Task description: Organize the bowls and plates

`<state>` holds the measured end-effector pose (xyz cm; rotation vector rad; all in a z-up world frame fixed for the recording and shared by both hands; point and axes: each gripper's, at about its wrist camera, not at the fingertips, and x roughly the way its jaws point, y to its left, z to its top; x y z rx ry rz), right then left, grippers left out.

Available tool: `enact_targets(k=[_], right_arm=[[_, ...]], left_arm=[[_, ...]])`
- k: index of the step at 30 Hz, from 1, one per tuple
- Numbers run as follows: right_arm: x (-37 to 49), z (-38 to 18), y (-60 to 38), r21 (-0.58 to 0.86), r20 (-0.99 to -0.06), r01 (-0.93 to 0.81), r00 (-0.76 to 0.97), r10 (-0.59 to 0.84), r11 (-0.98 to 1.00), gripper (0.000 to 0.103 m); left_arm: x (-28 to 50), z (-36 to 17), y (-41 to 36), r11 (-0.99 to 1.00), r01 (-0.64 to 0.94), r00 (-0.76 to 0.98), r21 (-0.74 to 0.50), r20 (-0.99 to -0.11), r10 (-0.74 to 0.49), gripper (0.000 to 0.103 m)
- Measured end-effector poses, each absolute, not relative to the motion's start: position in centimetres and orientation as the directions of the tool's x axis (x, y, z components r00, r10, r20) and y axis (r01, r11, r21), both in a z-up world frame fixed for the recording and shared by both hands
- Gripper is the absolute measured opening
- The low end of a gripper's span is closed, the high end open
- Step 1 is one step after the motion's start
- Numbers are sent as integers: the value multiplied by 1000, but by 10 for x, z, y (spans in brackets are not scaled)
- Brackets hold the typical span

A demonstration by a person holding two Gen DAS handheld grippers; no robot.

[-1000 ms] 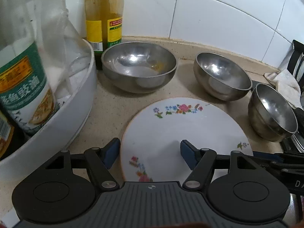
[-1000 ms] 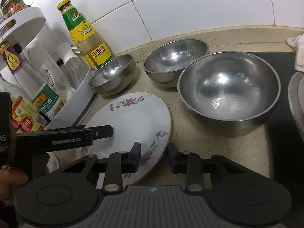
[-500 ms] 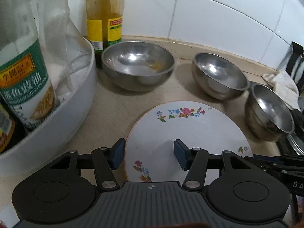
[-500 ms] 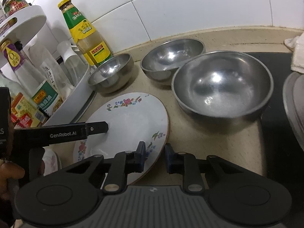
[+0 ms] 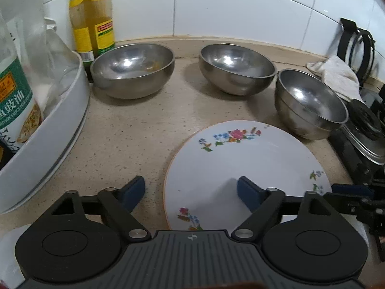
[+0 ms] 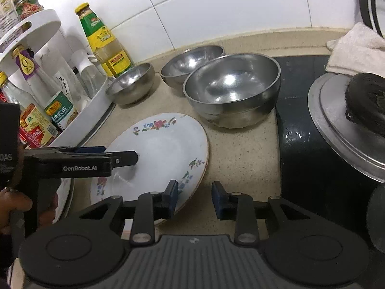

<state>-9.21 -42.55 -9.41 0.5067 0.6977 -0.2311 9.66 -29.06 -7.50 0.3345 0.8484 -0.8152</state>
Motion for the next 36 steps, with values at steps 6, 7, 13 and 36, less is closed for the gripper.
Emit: enact_targets(k=[6,7,13,36], right_arm=[[-81,-96,-410,338,-642,369,763,-75,866,23],[-81,-96,-412,352,-642,381,763,-75,855,22],[-87,-96,-421,407,-644,402,763,-54,820,19],[-110,-70,-419,419,-583,372,810,-68,828,16]], left_arm=[[90,-70,-293,664,746,406,-43,-761,-506,76],[90,-70,-293,671,740,409,-44,-763,-501,75],[84,-68,-285,683,729,416,-46,-763,-495,65],[59,-44,-266,697,713,440,-79,-724,-532,63]])
